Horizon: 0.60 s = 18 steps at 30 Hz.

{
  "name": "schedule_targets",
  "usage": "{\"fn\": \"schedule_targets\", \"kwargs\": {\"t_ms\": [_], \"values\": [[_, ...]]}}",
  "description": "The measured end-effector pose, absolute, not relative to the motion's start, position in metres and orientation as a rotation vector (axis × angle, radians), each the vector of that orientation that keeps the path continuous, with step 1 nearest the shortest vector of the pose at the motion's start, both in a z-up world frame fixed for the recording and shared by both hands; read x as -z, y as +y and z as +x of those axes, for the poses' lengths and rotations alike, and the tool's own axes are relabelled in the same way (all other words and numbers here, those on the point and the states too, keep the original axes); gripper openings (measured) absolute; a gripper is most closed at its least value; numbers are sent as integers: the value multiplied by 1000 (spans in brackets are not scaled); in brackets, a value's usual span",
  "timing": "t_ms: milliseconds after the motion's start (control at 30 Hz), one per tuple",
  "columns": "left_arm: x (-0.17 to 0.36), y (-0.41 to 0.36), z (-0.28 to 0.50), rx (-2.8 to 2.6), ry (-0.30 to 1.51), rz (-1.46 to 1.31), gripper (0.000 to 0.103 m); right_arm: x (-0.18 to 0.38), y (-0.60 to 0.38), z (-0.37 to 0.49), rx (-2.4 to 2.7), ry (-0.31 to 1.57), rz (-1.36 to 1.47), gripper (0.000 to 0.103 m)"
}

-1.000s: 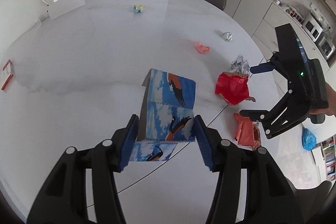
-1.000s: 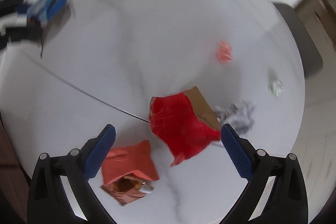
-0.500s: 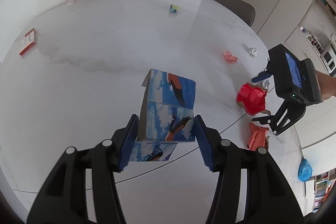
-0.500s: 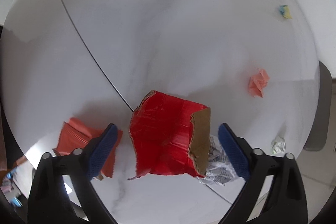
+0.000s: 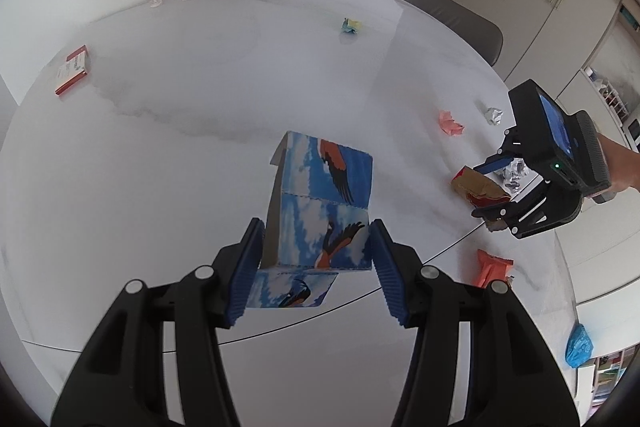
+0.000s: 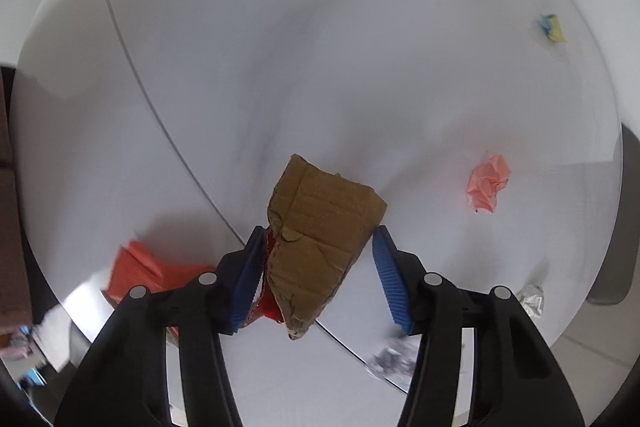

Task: Collect trash
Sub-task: 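Carry the tissue box and cardboard over the wastebasket and open both grippers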

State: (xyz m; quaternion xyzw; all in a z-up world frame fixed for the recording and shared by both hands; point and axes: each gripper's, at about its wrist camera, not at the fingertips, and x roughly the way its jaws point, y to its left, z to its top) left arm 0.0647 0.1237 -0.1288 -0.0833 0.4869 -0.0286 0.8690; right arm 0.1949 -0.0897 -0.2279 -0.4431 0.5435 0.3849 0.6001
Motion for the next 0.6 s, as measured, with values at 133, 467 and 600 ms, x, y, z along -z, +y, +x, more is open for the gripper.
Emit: {"fn": "schedule_targets", "kwargs": {"t_ms": [133,467,600], "values": [[122,117,64,85,1007,-149,53,214,-94,196,-871,1252,-849,53],[106,92,57,198,984,-88,53,147,-132,164,-699,1115,-209,45],[96,69,46,274,971,-54,53,127,-159,118,-604,1049,-5,45]]}}
